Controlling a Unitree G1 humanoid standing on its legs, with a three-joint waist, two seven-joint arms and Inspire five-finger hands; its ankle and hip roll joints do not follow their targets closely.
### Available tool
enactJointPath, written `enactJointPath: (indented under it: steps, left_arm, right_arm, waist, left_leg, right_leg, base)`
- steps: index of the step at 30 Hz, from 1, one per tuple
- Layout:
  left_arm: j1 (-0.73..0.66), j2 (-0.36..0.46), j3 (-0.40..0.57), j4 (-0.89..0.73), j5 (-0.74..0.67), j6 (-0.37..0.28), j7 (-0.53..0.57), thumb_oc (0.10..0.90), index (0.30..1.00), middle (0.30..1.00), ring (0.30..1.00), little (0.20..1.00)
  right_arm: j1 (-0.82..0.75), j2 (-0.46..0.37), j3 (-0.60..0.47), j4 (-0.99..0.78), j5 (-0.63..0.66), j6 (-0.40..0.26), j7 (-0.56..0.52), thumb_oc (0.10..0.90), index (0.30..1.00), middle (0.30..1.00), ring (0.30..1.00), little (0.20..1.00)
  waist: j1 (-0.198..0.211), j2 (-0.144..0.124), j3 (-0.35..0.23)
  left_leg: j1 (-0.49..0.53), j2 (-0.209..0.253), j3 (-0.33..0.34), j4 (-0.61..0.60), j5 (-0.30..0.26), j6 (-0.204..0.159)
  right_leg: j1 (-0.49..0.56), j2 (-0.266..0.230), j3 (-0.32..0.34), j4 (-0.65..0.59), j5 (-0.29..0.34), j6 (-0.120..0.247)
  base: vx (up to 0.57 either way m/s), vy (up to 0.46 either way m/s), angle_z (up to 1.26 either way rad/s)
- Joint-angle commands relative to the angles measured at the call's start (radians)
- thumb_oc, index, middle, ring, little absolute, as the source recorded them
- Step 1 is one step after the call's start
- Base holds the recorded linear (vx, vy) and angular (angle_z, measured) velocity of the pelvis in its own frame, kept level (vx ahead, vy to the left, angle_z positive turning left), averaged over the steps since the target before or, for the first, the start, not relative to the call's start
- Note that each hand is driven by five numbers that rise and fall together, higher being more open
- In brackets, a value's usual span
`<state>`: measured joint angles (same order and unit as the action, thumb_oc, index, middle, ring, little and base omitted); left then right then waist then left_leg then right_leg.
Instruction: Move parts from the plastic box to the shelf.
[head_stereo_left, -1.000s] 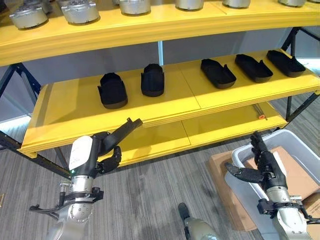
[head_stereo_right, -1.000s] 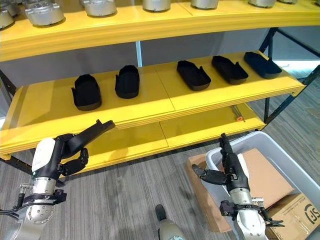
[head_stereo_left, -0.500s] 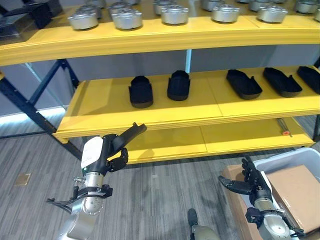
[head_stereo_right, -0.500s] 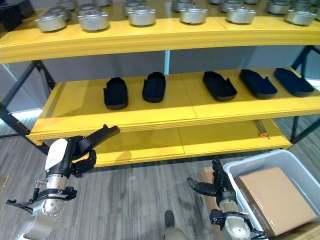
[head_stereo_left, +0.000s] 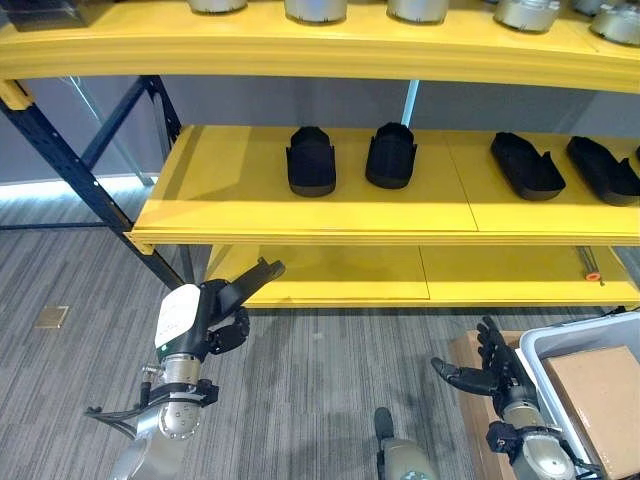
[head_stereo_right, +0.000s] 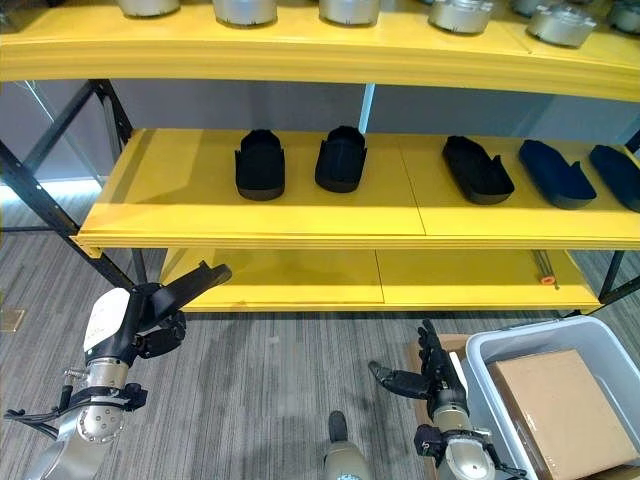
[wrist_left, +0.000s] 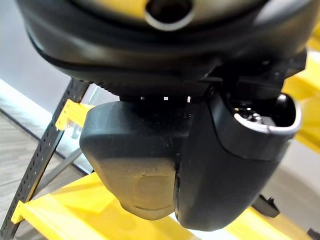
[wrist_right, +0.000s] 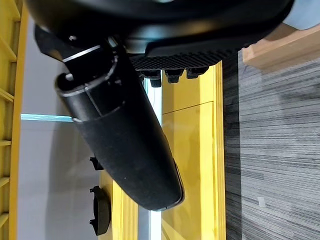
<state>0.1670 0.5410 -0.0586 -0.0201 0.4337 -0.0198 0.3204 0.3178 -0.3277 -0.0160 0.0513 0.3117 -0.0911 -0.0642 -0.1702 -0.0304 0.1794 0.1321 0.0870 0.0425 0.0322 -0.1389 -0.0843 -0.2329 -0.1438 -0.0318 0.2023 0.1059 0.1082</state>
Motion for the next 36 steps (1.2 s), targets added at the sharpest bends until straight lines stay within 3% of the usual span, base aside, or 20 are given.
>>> enactJointPath:
  steps: [1, 7, 13, 20, 22, 25, 26, 27, 28, 29, 31, 34, 35, 36]
  left_arm:
    - [-0.119, 0.049, 0.055, -0.119, -0.031, -0.082, 0.047, 0.400, 0.300, 0.300, 0.300, 0.300]
    - [-0.095, 0.037, 0.060, -0.132, -0.068, -0.085, 0.047, 0.400, 0.300, 0.300, 0.300, 0.300]
    - [-0.122, 0.042, 0.031, -0.138, -0.085, -0.087, 0.035, 0.400, 0.300, 0.300, 0.300, 0.300]
    - [-0.128, 0.040, 0.029, -0.146, -0.094, -0.086, 0.035, 0.400, 0.300, 0.300, 0.300, 0.300]
    - [-0.129, 0.035, 0.032, -0.147, -0.098, -0.088, 0.034, 0.400, 0.300, 0.300, 0.300, 0.300]
    - [-0.126, 0.033, 0.040, -0.152, -0.098, -0.085, 0.027, 0.400, 0.300, 0.300, 0.300, 0.300]
    - [-0.121, 0.037, 0.047, -0.164, -0.095, -0.085, 0.024, 0.400, 0.300, 0.300, 0.300, 0.300]
    - [-0.120, 0.039, 0.053, -0.170, -0.090, -0.084, 0.027, 0.400, 0.300, 0.300, 0.300, 0.300]
    - [-0.120, 0.039, 0.053, -0.170, -0.090, -0.084, 0.027, 0.400, 0.300, 0.300, 0.300, 0.300]
    - [-0.115, 0.034, 0.064, -0.171, -0.090, -0.080, 0.034, 0.400, 0.300, 0.300, 0.300, 0.300]
    - [-0.108, 0.031, 0.074, -0.171, -0.093, -0.082, 0.048, 0.400, 0.300, 0.300, 0.300, 0.300]
    - [-0.099, 0.026, 0.075, -0.159, -0.092, -0.081, 0.069, 0.400, 0.300, 0.300, 0.300, 0.300]
    - [-0.099, 0.026, 0.074, -0.158, -0.092, -0.081, 0.070, 0.400, 0.300, 0.300, 0.300, 0.300]
    - [-0.100, 0.020, 0.072, -0.152, -0.090, -0.079, 0.078, 0.400, 0.300, 0.300, 0.300, 0.300]
  right_arm:
    - [-0.045, -0.049, -0.087, -0.132, -0.030, -0.103, 0.000, 0.900, 1.000, 1.000, 1.000, 1.000]
    - [-0.046, -0.060, -0.098, -0.127, -0.022, -0.105, -0.007, 0.900, 1.000, 1.000, 1.000, 1.000]
    - [-0.038, -0.079, -0.110, -0.126, -0.046, -0.102, -0.024, 0.900, 1.000, 1.000, 1.000, 1.000]
    - [-0.052, -0.093, -0.105, -0.127, -0.054, -0.107, -0.033, 0.900, 1.000, 1.000, 1.000, 1.000]
    - [-0.059, -0.104, -0.096, -0.129, -0.055, -0.111, -0.029, 0.900, 1.000, 1.000, 1.000, 1.000]
    - [-0.060, -0.113, -0.089, -0.123, -0.052, -0.111, -0.027, 0.900, 1.000, 1.000, 1.000, 1.000]
    - [-0.057, -0.124, -0.089, -0.128, -0.047, -0.111, -0.025, 0.900, 1.000, 1.000, 1.000, 1.000]
    - [-0.058, -0.127, -0.088, -0.127, -0.046, -0.110, -0.026, 0.900, 1.000, 1.000, 1.000, 1.000]
    - [-0.058, -0.127, -0.088, -0.127, -0.046, -0.110, -0.026, 0.900, 1.000, 1.000, 1.000, 1.000]
    - [-0.055, -0.126, -0.091, -0.116, -0.052, -0.107, -0.034, 0.900, 1.000, 1.000, 1.000, 1.000]
    - [-0.052, -0.124, -0.094, -0.114, -0.052, -0.107, -0.043, 0.900, 1.000, 1.000, 1.000, 1.000]
    - [-0.050, -0.124, -0.086, -0.104, -0.052, -0.117, -0.054, 0.900, 1.000, 1.000, 1.000, 1.000]
    - [-0.049, -0.124, -0.086, -0.104, -0.052, -0.117, -0.054, 0.900, 1.000, 1.000, 1.000, 1.000]
    - [-0.046, -0.125, -0.084, -0.103, -0.051, -0.123, -0.059, 0.900, 1.000, 1.000, 1.000, 1.000]
  waist:
    - [-0.027, 0.016, -0.038]
    - [-0.028, 0.041, -0.051]
    - [-0.033, 0.060, -0.039]
    - [-0.033, 0.074, -0.038]
    - [-0.028, 0.070, -0.037]
    - [-0.008, 0.041, -0.015]
    - [0.019, 0.000, 0.019]
    - [0.028, -0.014, 0.036]
    - [0.028, -0.013, 0.036]
    - [0.024, -0.030, 0.046]
    - [0.037, -0.035, 0.058]
    - [0.054, -0.023, 0.073]
    - [0.055, -0.025, 0.072]
    - [0.059, -0.022, 0.076]
  left_leg:
    - [0.082, -0.029, -0.015, -0.064, -0.004, 0.069]
    - [0.072, 0.020, -0.039, -0.092, 0.059, 0.041]
    - [0.057, 0.065, -0.088, -0.119, 0.109, 0.014]
    - [0.040, 0.099, -0.096, -0.103, 0.162, -0.003]
    - [0.011, 0.106, -0.082, -0.022, 0.189, -0.009]
    - [-0.087, 0.087, -0.081, 0.236, 0.267, -0.005]
    - [-0.201, 0.026, -0.114, 0.458, 0.298, 0.018]
    - [-0.247, 0.001, -0.123, 0.559, 0.288, 0.026]
    - [-0.250, 0.003, -0.124, 0.564, 0.286, 0.026]
    - [-0.334, 0.037, -0.077, 0.563, 0.256, 0.046]
    - [-0.401, 0.089, -0.056, 0.443, 0.231, 0.044]
    - [-0.437, 0.139, -0.081, 0.175, 0.352, 0.001]
    - [-0.424, 0.139, -0.077, 0.152, 0.364, -0.002]
    - [-0.447, 0.160, -0.069, 0.043, 0.392, -0.019]
  right_leg:
    - [0.006, 0.074, 0.034, -0.169, 0.015, 0.029]
    - [0.000, 0.090, -0.021, -0.115, -0.040, 0.006]
    - [-0.033, 0.074, -0.094, 0.022, -0.135, -0.021]
    - [-0.028, 0.090, -0.118, 0.036, -0.173, -0.044]
    - [-0.002, 0.111, -0.098, 0.006, -0.177, -0.060]
    - [0.077, 0.142, -0.051, -0.062, -0.178, -0.101]
    - [0.118, 0.137, -0.016, -0.088, -0.168, -0.125]
    - [0.127, 0.138, 0.003, -0.087, -0.169, -0.132]
    - [0.126, 0.140, 0.002, -0.086, -0.169, -0.132]
    - [0.144, 0.134, 0.020, -0.085, -0.176, -0.136]
    - [0.165, 0.132, 0.046, -0.069, -0.193, -0.128]
    - [0.191, 0.147, 0.092, -0.055, -0.219, -0.116]
    - [0.191, 0.147, 0.094, -0.053, -0.220, -0.118]
    - [0.203, 0.144, 0.102, -0.044, -0.237, -0.115]
  base:
    - [0.21, -0.189, 0.23]
    - [0.15, -0.143, 0.26]
    - [0.09, -0.110, 0.37]
    - [0.07, -0.118, 0.37]
    - [0.05, -0.144, -0.09]
    - [0.06, -0.216, -0.32]
    - [0.01, -0.257, -0.44]
    - [-0.03, -0.183, -0.45]
    - [0.01, -0.124, -0.71]
    - [0.08, -0.065, -0.74]
    - [0.15, 0.023, -0.49]
    - [0.17, 0.114, -0.50]
    - [0.17, 0.079, -0.50]
    - [0.25, 0.124, -0.60]
